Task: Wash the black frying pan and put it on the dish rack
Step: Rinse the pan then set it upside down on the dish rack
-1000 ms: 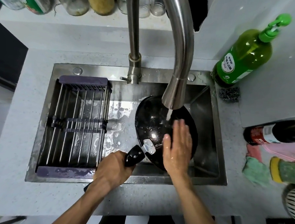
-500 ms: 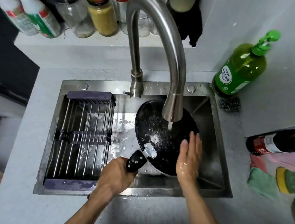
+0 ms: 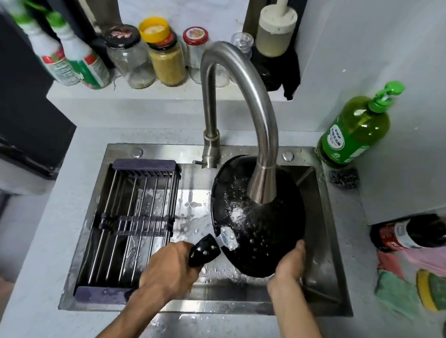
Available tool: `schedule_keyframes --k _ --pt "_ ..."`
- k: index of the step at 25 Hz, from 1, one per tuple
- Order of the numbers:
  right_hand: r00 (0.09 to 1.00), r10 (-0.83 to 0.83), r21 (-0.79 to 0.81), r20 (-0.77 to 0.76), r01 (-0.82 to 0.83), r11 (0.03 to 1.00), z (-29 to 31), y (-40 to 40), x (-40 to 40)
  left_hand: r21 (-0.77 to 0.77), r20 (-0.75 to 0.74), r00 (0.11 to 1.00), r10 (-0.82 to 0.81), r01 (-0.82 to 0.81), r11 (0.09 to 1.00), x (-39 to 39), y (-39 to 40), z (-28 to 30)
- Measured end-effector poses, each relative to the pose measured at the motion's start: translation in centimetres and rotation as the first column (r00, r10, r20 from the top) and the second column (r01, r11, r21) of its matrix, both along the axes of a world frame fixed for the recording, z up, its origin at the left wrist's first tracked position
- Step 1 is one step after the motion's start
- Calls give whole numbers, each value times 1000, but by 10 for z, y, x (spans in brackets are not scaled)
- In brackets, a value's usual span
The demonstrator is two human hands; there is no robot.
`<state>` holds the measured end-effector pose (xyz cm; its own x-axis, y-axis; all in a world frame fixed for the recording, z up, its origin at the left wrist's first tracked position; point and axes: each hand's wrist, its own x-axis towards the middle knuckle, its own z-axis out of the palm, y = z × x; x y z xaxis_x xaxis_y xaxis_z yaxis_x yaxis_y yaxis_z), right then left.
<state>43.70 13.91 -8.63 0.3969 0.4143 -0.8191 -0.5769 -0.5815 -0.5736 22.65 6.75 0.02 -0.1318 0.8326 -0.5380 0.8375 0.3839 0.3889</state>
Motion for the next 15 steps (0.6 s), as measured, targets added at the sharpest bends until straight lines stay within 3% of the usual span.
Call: schedule_keyframes --k 3,6,9,14,15 --pt "984 101 -75 -145 -113 991 10 30 17 25 -124 990 -63 66 997 0 -8 -1" --pt "964 262 24 -34 -262 965 15 79 27 51 -282 946 -158 179 982 3 -14 3" --pt "877 480 85 16 -479 874 44 103 25 13 -445 850 -281 320 947 -1 -17 9" --pt "714 697 -190 -67 -695 694 54 66 54 -47 -595 699 -397 463 885 -2 -16 5" --pt "715 696 -209 -70 -693 690 55 56 61 -44 -612 691 -384 456 889 -4 -13 5"
